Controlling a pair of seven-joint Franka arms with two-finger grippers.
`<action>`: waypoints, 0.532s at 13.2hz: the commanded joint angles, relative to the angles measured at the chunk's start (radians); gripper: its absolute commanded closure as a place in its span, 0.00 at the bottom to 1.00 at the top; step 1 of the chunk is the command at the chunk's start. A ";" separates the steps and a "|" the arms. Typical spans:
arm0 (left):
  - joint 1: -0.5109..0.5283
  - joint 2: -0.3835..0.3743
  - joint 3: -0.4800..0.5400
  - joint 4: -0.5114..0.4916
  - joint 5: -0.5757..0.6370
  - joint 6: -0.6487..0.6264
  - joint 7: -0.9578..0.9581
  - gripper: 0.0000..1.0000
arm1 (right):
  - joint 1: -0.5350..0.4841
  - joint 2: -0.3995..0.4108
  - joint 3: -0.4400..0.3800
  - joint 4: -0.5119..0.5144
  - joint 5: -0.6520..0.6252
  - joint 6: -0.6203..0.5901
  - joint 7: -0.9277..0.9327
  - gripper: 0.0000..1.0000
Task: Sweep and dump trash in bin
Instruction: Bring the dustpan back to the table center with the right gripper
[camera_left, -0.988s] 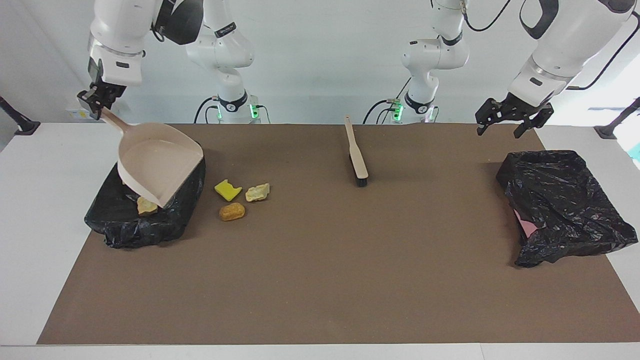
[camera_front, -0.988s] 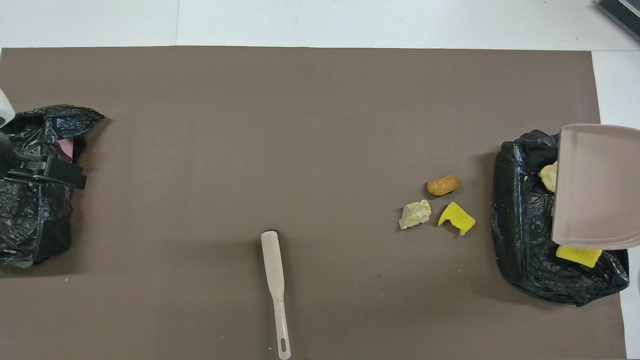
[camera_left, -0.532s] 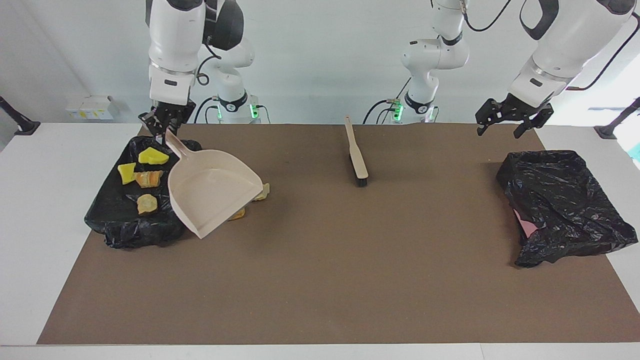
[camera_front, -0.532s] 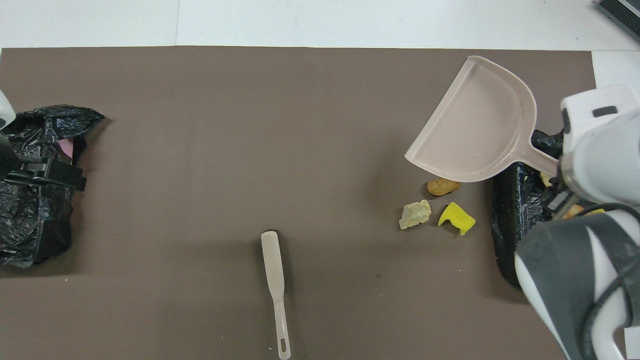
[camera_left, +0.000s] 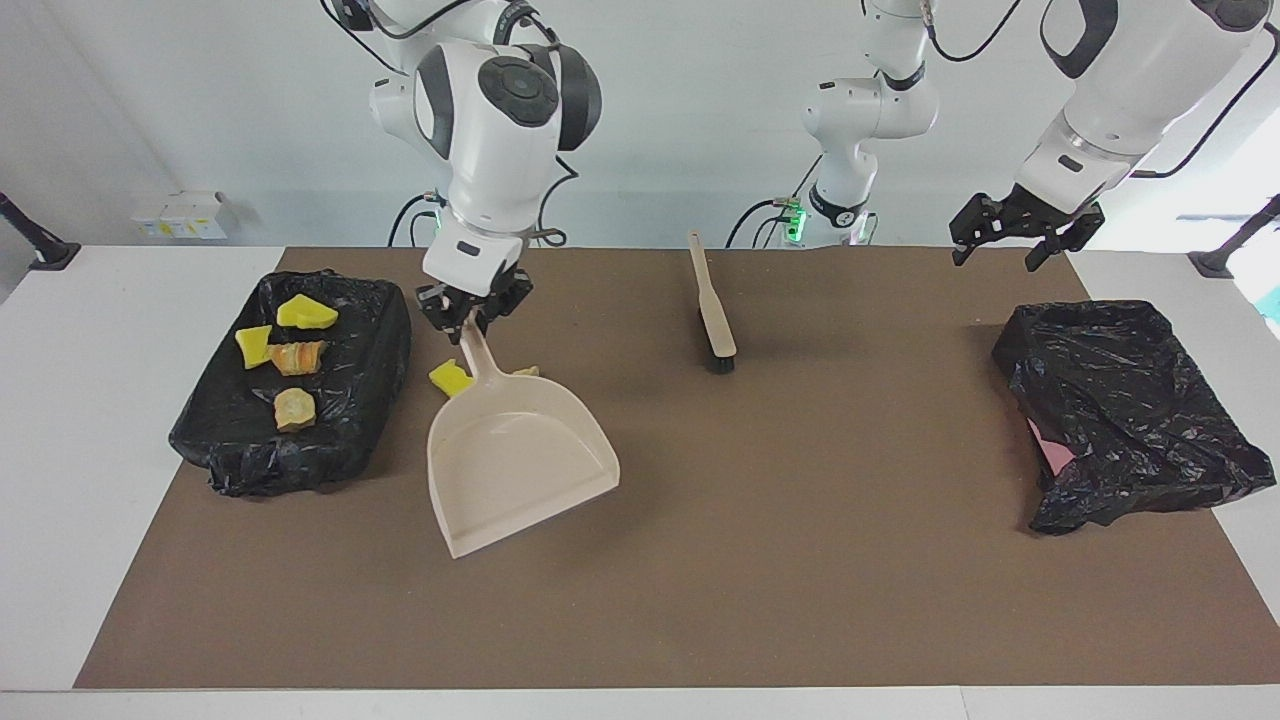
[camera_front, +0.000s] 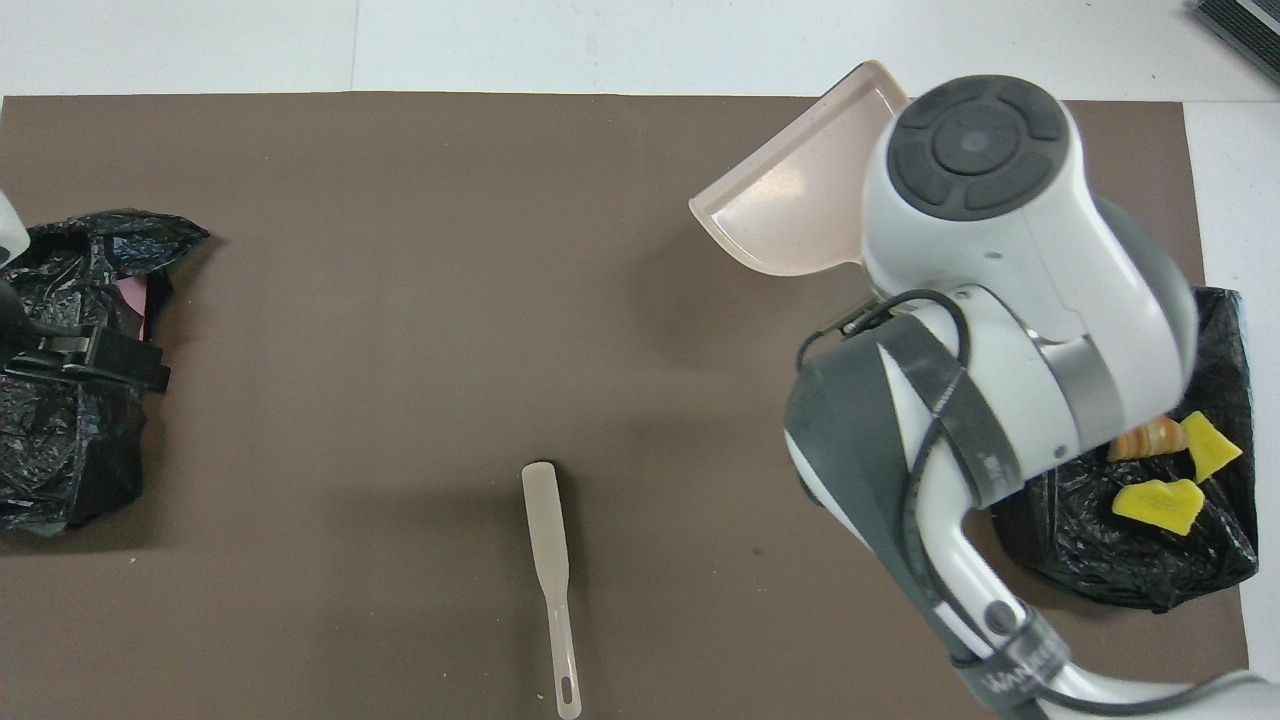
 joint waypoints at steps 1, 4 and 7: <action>0.011 -0.028 -0.006 -0.032 0.007 0.005 0.005 0.00 | 0.043 0.144 0.000 0.178 0.134 -0.020 0.243 1.00; 0.010 -0.041 -0.006 -0.057 0.001 0.021 0.003 0.00 | 0.098 0.172 0.000 0.176 0.239 0.052 0.426 1.00; 0.008 -0.068 -0.006 -0.110 0.001 0.064 0.006 0.00 | 0.175 0.225 0.000 0.169 0.302 0.130 0.547 1.00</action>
